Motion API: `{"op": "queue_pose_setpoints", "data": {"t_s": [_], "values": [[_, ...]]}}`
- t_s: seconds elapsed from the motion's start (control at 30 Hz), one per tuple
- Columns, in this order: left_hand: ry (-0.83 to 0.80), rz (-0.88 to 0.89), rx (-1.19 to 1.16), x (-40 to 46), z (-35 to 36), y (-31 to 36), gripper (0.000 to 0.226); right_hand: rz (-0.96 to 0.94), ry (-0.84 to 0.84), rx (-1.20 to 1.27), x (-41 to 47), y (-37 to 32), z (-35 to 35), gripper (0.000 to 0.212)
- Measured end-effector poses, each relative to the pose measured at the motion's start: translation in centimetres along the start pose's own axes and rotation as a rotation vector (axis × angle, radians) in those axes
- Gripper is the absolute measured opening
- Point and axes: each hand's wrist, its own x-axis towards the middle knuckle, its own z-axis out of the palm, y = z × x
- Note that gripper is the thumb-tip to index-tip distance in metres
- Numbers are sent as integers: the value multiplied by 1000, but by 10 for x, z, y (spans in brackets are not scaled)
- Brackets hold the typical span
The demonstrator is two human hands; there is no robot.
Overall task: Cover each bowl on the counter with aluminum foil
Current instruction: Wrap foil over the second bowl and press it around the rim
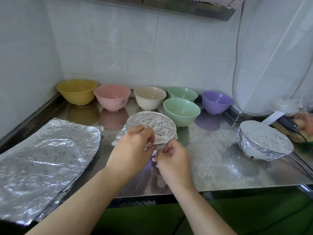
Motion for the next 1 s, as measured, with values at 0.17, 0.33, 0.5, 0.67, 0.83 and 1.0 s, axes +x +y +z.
{"op": "queue_pose_setpoints", "data": {"t_s": [0.17, 0.33, 0.5, 0.67, 0.83, 1.0], "values": [[-30, 10, 3, 1, -3, -3, 28, 221, -130, 408, -2, -15, -7, 9], [-48, 17, -13, 3, -5, -5, 25, 287, -161, 393, 2, -24, -14, 16], [-38, -21, -43, 3, -5, -8, 23, 226, -176, 389, 4, -28, -19, 21], [2, -16, -30, -1, -7, -9, 20, -115, -118, -82, 12, -15, -28, 21], [69, -96, 10, -11, -5, -11, 39, -550, 33, -474, 28, -17, -49, 30], [63, -44, 127, -10, 2, -6, 42, -747, -90, -559, 39, -23, -50, 27]]}}
